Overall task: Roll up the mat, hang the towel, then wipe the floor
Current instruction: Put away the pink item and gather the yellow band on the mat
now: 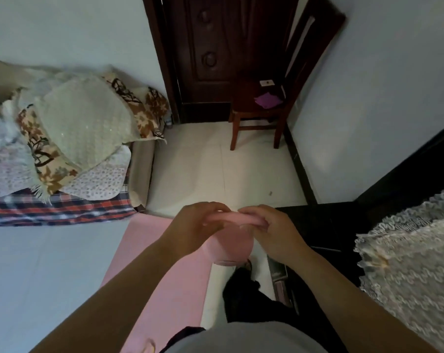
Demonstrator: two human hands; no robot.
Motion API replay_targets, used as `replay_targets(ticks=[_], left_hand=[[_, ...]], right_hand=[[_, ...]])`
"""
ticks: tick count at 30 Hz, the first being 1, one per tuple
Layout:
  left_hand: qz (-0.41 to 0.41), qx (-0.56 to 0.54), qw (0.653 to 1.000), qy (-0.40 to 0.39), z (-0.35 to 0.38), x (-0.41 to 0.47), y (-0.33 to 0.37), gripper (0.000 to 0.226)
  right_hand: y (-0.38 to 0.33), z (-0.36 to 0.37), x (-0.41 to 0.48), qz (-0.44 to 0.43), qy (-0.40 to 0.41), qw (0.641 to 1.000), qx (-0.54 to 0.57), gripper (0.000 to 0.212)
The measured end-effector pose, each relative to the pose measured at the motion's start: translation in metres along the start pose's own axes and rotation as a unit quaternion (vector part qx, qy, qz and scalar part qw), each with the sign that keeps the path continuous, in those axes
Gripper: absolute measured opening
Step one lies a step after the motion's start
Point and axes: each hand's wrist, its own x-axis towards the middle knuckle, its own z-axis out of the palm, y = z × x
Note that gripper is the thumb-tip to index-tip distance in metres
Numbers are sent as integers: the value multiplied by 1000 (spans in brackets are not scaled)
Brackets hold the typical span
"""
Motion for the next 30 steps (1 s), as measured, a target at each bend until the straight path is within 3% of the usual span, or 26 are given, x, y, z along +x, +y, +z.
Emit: replay_targets(ticks=[6, 14, 24, 30], left_hand=[[19, 29, 998, -56, -9, 117, -21, 26], [7, 28, 997, -74, -12, 263, -23, 28], [37, 7, 987, -158, -4, 420, 0, 25], [85, 8, 959, -269, 13, 521, -6, 25]], right_hand=[[36, -32, 97, 23, 9, 1000, -1, 27], [48, -115, 212, 49, 3, 997, -59, 32], [70, -200, 287, 62, 113, 990, -56, 34], [95, -226, 332, 139, 194, 970, -38, 30]])
